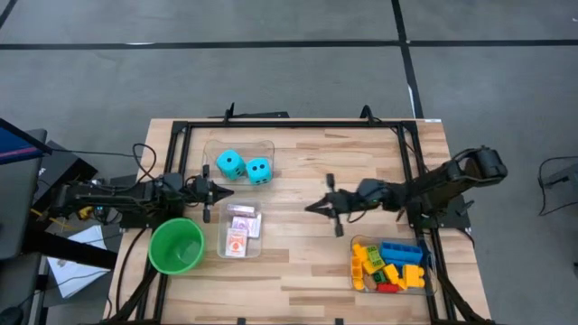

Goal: Pick & Place Toys
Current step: Return to Home Position

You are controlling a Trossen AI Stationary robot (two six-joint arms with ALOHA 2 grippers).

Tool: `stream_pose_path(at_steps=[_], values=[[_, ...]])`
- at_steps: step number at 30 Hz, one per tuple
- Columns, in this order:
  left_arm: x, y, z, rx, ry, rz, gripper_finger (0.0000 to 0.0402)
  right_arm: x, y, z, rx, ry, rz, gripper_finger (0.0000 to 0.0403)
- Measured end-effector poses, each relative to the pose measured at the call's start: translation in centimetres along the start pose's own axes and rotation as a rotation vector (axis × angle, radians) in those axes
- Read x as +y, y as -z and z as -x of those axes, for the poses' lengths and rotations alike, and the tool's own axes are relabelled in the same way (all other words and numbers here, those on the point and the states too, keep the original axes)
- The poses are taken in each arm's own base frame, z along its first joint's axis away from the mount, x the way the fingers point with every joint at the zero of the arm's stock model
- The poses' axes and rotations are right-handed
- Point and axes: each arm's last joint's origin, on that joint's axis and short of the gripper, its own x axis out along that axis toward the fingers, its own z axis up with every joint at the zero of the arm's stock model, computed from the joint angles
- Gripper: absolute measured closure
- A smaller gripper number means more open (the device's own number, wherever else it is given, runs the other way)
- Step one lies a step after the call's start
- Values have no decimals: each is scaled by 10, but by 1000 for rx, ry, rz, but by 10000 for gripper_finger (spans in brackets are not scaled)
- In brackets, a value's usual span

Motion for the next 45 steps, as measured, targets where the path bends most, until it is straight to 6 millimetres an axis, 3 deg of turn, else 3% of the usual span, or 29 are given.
stream_pose_path(at_steps=[7,19,31,45], values=[[0,0,0,0,-3,0,399,3,32,48,-36,5,-8,402],[0,0,0,1,-3,0,399,7,61,99,-103,17,-3,403],[0,0,0,0,1,0,399,3,64,107,18,32,-6,403],[0,0,0,0,0,0,399,-2,57,141,144,53,-15,403]])
